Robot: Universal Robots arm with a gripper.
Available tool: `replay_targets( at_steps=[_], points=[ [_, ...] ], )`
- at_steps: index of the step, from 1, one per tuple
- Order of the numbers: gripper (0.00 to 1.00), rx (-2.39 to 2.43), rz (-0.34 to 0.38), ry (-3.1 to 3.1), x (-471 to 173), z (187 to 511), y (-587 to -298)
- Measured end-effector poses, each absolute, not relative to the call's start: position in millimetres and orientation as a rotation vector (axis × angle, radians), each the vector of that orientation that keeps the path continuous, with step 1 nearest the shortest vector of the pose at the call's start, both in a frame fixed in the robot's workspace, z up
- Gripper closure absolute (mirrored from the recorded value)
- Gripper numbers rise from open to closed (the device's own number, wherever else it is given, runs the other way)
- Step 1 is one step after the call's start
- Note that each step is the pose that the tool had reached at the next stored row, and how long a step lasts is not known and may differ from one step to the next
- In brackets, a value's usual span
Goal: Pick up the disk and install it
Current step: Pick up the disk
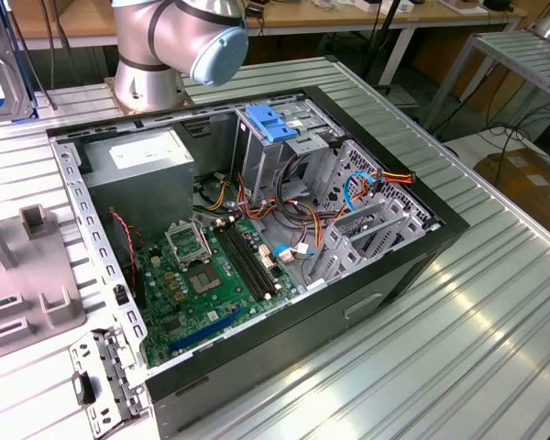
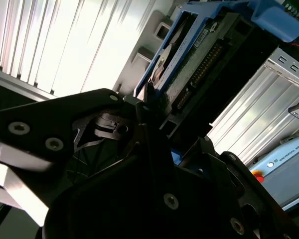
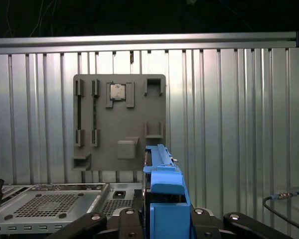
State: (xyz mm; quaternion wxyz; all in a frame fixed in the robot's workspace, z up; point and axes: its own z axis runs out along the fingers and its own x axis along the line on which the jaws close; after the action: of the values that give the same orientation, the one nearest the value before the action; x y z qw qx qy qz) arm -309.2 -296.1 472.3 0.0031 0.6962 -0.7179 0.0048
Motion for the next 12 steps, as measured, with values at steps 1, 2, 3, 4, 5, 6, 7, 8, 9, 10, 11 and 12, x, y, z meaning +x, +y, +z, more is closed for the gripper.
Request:
replay_targets(
  at_steps=[1, 2, 3, 4, 5, 6, 7, 8, 9, 10, 11, 12],
  points=[
    [0.64, 2.183, 0.015, -2.251, -308.2, 472.2, -296.2],
    [0.64, 2.183, 0.015, -2.251, -307.2, 472.2, -296.2],
    [0.64, 2.183, 0.015, -2.251, -306.3, 472.3, -296.3],
    [0.64, 2.183, 0.015, -2.251, -305.1, 472.3, -296.3],
    [0.64, 2.183, 0.015, -2.251, -304.1, 472.3, -296.4],
    [0.64, 2.183, 0.015, -2.251, -303.1, 472.3, -296.5],
    [0.64, 2.183, 0.015, -2.251, -302.2, 472.3, -296.5],
    [0.64, 2.183, 0.015, -2.251, -301.1, 472.3, -296.6],
    [0.64, 2.183, 0.015, -2.251, -299.5, 472.3, -296.7],
    [0.64, 2.183, 0.015, -2.251, -297.2, 472.2, -296.8],
    [0.64, 2.183, 0.015, -2.251, -295.7, 472.2, -296.9],
    [0.64, 2.183, 0.015, -2.251, -294.5, 472.2, -296.9]
  ],
)
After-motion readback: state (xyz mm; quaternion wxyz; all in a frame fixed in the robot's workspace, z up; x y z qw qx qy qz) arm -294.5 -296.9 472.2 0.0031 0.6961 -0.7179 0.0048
